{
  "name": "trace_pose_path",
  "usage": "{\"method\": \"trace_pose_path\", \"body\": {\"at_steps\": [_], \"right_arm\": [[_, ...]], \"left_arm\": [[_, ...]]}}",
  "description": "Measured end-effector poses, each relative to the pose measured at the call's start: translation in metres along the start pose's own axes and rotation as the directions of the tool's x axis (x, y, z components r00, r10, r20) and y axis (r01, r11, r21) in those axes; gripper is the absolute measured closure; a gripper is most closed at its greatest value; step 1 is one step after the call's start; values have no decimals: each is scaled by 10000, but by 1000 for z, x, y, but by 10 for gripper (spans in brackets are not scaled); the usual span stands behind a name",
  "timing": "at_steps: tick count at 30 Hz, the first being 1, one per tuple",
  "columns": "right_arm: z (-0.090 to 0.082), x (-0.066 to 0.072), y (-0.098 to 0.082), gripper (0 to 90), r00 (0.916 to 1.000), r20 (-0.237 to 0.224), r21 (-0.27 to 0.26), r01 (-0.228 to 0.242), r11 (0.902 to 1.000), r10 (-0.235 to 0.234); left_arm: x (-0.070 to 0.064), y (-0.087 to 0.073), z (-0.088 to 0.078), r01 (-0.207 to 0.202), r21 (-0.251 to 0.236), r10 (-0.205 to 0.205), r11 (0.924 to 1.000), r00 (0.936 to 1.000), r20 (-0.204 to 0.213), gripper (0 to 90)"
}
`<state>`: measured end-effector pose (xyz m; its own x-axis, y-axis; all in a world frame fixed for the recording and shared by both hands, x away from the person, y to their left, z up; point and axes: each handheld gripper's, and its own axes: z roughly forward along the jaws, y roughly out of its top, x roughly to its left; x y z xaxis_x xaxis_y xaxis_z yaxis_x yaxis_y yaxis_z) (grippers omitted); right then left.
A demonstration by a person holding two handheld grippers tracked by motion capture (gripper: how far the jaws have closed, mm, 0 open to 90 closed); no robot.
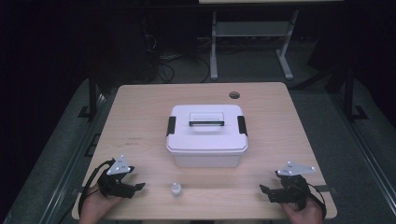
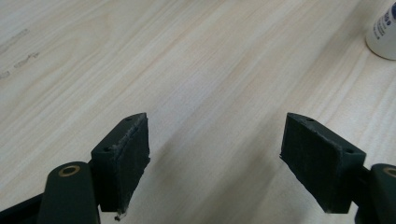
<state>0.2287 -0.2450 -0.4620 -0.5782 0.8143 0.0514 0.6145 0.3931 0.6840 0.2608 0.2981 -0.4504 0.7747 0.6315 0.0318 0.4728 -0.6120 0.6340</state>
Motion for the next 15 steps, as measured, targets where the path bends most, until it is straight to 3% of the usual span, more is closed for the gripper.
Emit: {"method": "trace_pose_path", "body": {"at_steps": [4,8,15], "right_arm": [[-1,0,-1,186,10000,-14,-27,-26,10000,26],[-2,-1,-2,186,9999,-80,-78,-66,9999,66],[-5,-1,-3,184,9999,-124,-183,-81,9998,79]], "left_arm": [[2,5,-8,22,189,-20,9998,9999,-104,222],[1,14,-20,-243,457,253,9987,9994,-223,224],[3,33,-35,-609,432,619,9972,9979,-213,191]]}}
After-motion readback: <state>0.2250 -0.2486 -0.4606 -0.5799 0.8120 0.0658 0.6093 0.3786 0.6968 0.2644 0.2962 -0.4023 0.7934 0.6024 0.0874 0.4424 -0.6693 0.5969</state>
